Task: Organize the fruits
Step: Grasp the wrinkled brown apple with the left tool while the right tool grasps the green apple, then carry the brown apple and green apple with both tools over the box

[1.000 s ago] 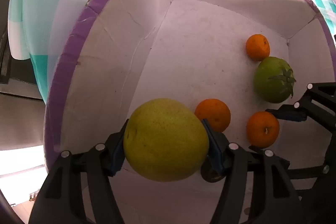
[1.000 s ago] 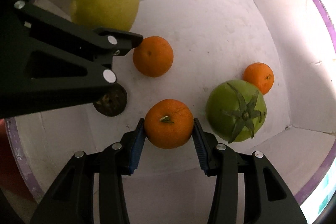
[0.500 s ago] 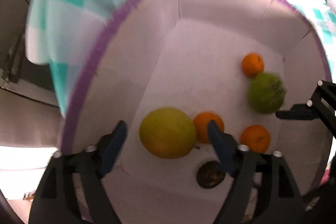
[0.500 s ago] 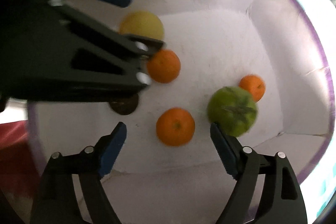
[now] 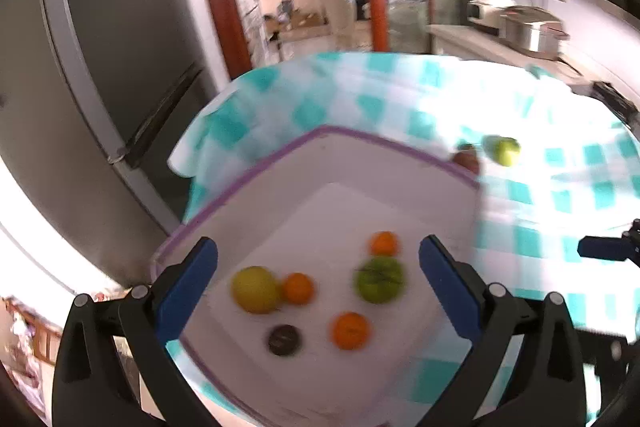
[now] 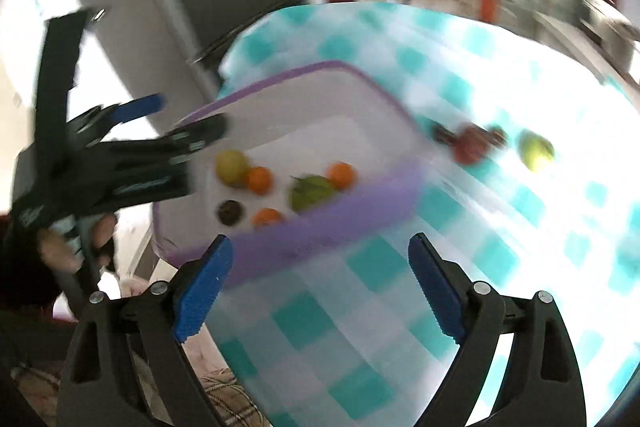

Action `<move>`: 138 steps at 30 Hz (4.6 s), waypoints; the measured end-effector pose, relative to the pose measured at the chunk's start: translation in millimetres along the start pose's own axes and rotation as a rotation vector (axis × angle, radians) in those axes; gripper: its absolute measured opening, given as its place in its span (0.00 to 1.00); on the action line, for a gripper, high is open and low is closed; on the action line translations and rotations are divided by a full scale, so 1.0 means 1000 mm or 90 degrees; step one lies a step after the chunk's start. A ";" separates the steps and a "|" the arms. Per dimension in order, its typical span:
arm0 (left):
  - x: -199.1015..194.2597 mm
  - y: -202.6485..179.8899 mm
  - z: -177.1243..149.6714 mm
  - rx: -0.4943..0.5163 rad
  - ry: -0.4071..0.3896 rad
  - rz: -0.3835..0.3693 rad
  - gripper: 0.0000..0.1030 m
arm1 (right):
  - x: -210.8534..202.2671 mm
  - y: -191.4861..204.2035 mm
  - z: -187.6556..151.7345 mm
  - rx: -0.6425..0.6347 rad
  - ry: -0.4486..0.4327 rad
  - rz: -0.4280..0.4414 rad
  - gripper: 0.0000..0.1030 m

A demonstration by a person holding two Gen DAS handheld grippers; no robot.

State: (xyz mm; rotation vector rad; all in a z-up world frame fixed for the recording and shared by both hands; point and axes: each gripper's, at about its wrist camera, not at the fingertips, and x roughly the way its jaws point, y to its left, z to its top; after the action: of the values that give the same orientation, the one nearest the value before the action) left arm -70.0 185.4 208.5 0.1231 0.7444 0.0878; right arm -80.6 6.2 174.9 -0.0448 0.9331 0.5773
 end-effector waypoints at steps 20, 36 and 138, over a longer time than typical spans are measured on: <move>0.044 -0.234 0.017 0.237 0.018 -0.168 0.98 | -0.006 -0.193 -0.098 0.314 0.000 -0.153 0.84; 0.298 -0.280 0.117 0.408 0.314 -0.174 0.97 | 0.095 -0.255 -0.011 0.344 0.087 -0.181 0.84; 0.076 0.108 -0.040 0.039 0.179 -0.205 0.62 | 0.079 0.079 0.063 -0.026 -0.020 -0.049 0.64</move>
State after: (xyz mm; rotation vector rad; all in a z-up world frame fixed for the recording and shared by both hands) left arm -45.4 304.8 143.8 0.0486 1.0398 -0.2291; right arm -35.6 126.2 168.7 -0.1081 0.8854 0.5246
